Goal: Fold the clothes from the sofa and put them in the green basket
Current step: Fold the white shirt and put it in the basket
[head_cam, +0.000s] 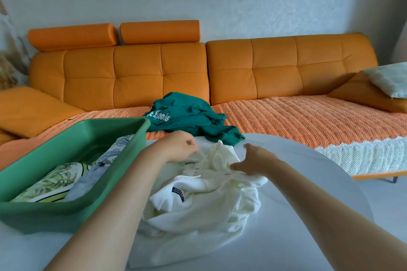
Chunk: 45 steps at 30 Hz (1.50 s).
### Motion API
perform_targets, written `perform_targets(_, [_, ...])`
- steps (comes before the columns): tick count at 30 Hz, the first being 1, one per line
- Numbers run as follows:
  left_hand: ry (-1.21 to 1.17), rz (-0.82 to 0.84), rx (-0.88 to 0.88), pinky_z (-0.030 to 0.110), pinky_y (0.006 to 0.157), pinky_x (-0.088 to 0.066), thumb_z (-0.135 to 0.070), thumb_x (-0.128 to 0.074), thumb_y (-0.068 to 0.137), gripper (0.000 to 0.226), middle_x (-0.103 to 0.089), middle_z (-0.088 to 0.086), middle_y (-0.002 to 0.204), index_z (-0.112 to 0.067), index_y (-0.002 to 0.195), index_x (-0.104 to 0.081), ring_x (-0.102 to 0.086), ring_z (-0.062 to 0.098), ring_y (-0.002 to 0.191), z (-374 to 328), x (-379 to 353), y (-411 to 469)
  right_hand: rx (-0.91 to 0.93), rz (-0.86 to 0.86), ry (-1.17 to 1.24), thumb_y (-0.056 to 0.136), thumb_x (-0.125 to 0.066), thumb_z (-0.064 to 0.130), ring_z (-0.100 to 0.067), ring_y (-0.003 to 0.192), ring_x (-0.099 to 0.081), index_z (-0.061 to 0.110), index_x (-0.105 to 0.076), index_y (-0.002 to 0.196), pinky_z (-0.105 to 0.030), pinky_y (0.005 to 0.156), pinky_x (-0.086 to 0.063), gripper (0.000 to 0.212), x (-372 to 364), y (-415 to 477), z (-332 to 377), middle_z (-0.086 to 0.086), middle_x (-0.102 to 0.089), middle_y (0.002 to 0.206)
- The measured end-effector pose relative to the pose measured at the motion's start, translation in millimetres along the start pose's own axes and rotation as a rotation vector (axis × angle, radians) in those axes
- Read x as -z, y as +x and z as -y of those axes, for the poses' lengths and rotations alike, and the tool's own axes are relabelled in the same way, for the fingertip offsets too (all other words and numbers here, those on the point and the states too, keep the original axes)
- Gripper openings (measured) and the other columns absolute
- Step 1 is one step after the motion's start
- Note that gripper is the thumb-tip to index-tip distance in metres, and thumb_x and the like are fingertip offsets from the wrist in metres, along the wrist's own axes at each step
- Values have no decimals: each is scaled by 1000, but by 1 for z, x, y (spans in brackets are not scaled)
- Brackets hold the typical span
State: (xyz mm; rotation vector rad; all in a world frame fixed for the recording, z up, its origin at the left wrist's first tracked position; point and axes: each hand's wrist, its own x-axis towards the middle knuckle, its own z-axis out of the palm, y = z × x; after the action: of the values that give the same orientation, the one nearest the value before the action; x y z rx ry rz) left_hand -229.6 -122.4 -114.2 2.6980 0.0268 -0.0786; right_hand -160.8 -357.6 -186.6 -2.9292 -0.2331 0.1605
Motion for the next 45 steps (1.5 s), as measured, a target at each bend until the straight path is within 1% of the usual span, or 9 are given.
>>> perform_targets(7, [116, 161, -73, 28, 84, -45, 7, -38, 91, 56, -56, -2, 135, -24, 137, -51, -56, 19, 110, -18, -44, 58, -44, -88, 266, 93, -44, 19, -24, 87, -61, 6, -61, 113, -35, 72, -53, 29, 4, 24, -2, -8, -64, 101])
perform_targets(11, [149, 261, 10, 35, 105, -42, -21, -55, 96, 66, -41, -6, 155, -27, 155, -27, -48, 22, 131, -9, -60, 85, -187, -469, 966, 99, -31, 17, -29, 62, -71, 17, -47, 115, -47, 66, -60, 23, 33, 48, -22, -11, -71, 72])
perform_targets(17, [322, 377, 15, 38, 94, -48, -40, -52, 94, 51, -58, 0, 137, -31, 144, -48, -58, 23, 110, -2, -70, 91, -99, -356, 1161, 95, -28, 12, -21, 67, -74, 19, -49, 116, -53, 77, -60, 31, 24, 73, -30, -4, -72, 79])
perform_targets(22, [397, -54, 162, 28, 55, -38, -17, -49, 88, 11, -66, 5, 86, -15, 87, -60, -59, 21, 69, 8, -31, 102, -69, -343, 1242, 103, -30, 19, -19, 73, -75, 12, -50, 113, -51, 81, -59, 23, 17, 86, -22, -9, -66, 101])
perform_targets(26, [23, -508, 382, 35, 62, -49, -11, -44, 97, 26, -62, 15, 111, -8, 121, -51, -64, 34, 90, 32, 17, 120, 171, -267, 1373, 94, -51, 15, -13, 100, -65, 10, -48, 125, -31, 81, -53, 31, 28, 98, -9, -1, -63, 113])
perform_targets(31, [-260, -300, 315, 29, 55, -45, -25, -57, 95, 73, -48, 6, 139, -21, 156, -17, -56, 14, 76, 37, 11, 117, 362, 41, 1016, 87, -65, -1, -17, 135, -44, 46, -2, 153, -29, 91, -51, 103, 16, 100, 6, 14, -40, 141])
perform_targets(35, [-2, -81, 147, 35, 84, -52, -18, -52, 95, 71, -41, 8, 151, -28, 157, -20, -59, 27, 112, 38, -20, 101, 251, 41, 671, 91, -61, 10, -29, 130, -51, 32, -13, 158, -50, 98, -52, 85, 3, 97, 17, -6, -43, 151])
perform_targets(39, [26, -70, 60, 36, 97, -46, -31, -52, 98, 54, -38, 2, 155, -30, 149, -39, -51, 26, 126, 34, -42, 77, 318, 53, 407, 93, -62, 17, -22, 120, -57, 28, -43, 148, -31, 93, -48, 60, 0, 82, 33, -3, -54, 139])
perform_targets(45, [239, 19, -52, 39, 108, -27, -80, -65, 66, 52, -40, -15, 133, -50, 108, -65, -29, 14, 130, 28, -43, 25, 170, 210, 16, 83, -61, 32, -20, 73, -69, 14, -63, 82, -26, 66, -50, 18, -3, 36, 58, -3, -71, 78])
